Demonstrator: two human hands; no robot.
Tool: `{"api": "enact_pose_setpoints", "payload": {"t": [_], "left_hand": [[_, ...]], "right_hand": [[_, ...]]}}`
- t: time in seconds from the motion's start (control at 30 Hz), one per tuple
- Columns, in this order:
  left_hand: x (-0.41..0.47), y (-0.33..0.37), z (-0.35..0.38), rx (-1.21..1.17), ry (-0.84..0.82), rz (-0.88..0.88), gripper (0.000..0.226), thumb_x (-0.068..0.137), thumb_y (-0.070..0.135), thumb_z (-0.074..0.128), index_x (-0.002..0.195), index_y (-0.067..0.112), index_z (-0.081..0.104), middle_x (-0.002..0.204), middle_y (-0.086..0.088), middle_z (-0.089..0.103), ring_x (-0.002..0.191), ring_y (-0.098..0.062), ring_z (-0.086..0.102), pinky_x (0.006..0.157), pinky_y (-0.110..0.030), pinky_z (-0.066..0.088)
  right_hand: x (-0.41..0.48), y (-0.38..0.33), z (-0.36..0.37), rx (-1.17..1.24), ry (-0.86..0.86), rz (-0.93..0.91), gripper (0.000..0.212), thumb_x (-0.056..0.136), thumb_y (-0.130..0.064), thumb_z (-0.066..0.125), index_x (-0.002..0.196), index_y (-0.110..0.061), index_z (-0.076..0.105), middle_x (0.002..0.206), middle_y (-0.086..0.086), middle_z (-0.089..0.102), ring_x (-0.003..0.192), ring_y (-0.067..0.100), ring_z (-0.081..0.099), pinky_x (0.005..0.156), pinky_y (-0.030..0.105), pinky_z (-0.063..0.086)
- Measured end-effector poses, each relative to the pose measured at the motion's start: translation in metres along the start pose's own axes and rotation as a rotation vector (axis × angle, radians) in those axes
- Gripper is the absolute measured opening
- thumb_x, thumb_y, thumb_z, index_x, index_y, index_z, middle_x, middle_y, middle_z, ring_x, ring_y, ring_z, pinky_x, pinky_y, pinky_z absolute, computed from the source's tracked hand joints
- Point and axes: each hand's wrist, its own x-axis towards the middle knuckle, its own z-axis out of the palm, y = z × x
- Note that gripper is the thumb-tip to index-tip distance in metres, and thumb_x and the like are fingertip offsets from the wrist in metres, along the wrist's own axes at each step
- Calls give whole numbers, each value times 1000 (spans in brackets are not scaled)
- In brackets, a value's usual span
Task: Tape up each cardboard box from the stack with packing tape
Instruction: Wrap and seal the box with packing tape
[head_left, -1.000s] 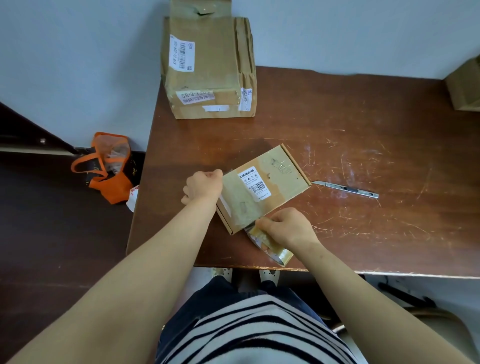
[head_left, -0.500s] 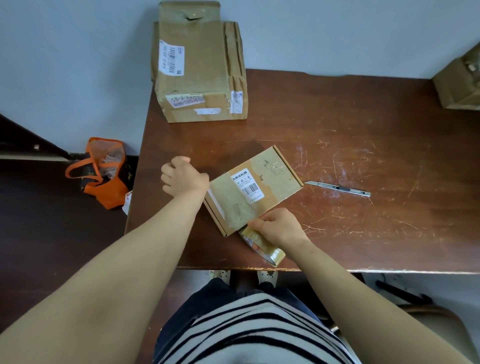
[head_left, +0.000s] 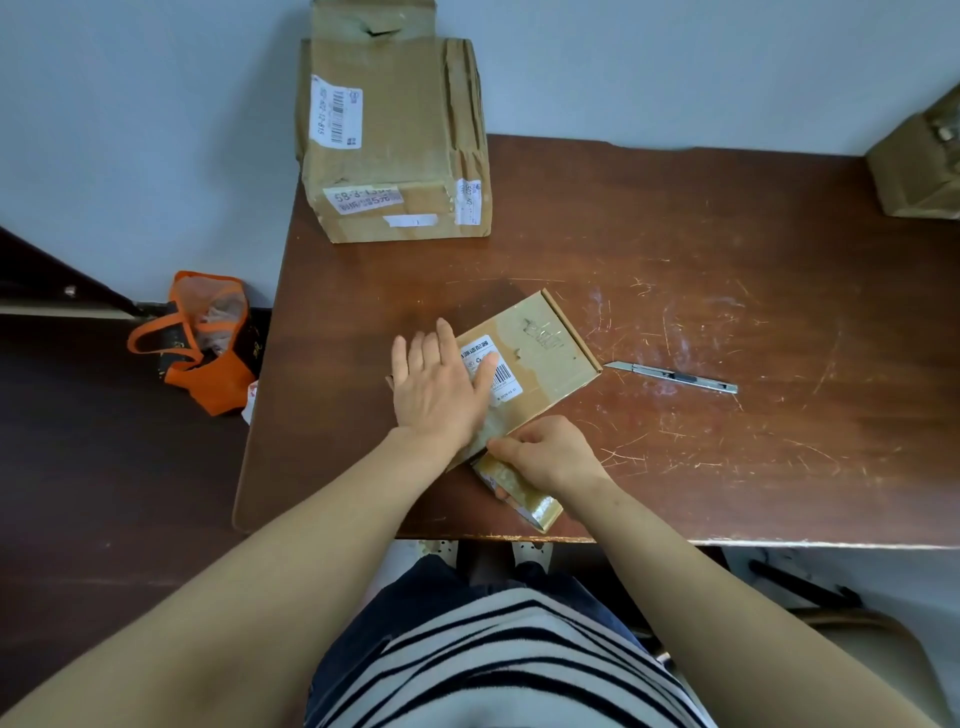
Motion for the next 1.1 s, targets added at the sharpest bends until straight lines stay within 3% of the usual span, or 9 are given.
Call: {"api": "enact_pose_setpoints", "payload": {"t": [0.1, 0.2, 0.33, 0.4, 0.5, 0.57, 0.63, 0.87, 1.1], "left_hand": [[-13, 4, 15, 127, 61, 104, 85, 89, 62, -6, 152, 6, -6, 160, -13, -7, 148, -23, -9, 115, -36, -16], [-13, 3, 19, 123, 9, 115, 84, 90, 63, -1, 152, 6, -5, 160, -15, -3, 148, -26, -4, 117, -38, -10], [-6, 1, 5, 93, 91, 60, 84, 90, 62, 14, 151, 5, 17, 146, -17, 35, 135, -33, 31, 115, -44, 16], [-5, -5, 4, 116, 44, 6, 84, 88, 62, 9, 151, 8, 17, 137, -16, 43, 124, -33, 40, 109, -44, 24], [-4, -2, 2, 124, -8, 12, 79, 93, 62, 17, 152, 9, 11, 137, -15, 41, 124, -32, 38, 108, -43, 21], [-4, 2, 2, 147, 6, 4, 84, 93, 64, 15, 152, 7, 3, 149, -18, 29, 138, -32, 24, 116, -44, 3], [-9, 5, 10, 161, 50, 37, 90, 88, 69, 3, 152, 5, -2, 159, -19, 6, 147, -30, 2, 115, -41, -13], [-11, 0, 13, 155, 27, 77, 95, 77, 69, -11, 153, 12, -2, 158, -20, 8, 147, -31, 4, 116, -43, -9], [-3, -7, -1, 95, 0, -24, 80, 93, 64, 21, 153, 14, 6, 140, -17, 39, 124, -33, 38, 106, -42, 24]], "right_hand": [[3, 2, 2, 48, -36, -12, 34, 93, -22, 58, 84, 9, 69, 48, -1, 64, 49, 11, 61, 61, 21, 55], [4, 6, 4, 72, -41, -42, 36, 93, -23, 59, 88, 12, 68, 59, 8, 69, 53, 19, 63, 79, 38, 57], [5, 10, 2, 20, -48, -72, 38, 93, -26, 59, 62, -6, 57, 46, -3, 63, 44, 8, 58, 61, 25, 53], [7, 12, 3, 28, -43, -73, 36, 93, -28, 59, 65, -6, 59, 50, -1, 65, 43, 6, 58, 67, 28, 55], [6, 13, 5, 34, -40, -76, 37, 94, -28, 59, 63, -7, 57, 52, 0, 66, 43, 5, 58, 71, 28, 55], [4, 12, 4, 23, -38, -90, 39, 94, -26, 58, 58, -12, 51, 45, -5, 61, 39, 3, 55, 61, 21, 52], [6, 11, 3, 42, -45, -93, 35, 94, -27, 58, 64, -9, 57, 53, 0, 66, 44, 7, 59, 72, 28, 55], [4, 14, 4, 49, -57, -83, 33, 94, -27, 59, 81, 2, 65, 61, 6, 69, 50, 13, 62, 76, 31, 55], [5, 14, 7, 54, -68, -79, 30, 94, -28, 58, 74, -6, 60, 54, 0, 66, 48, 13, 62, 73, 29, 55]]}}
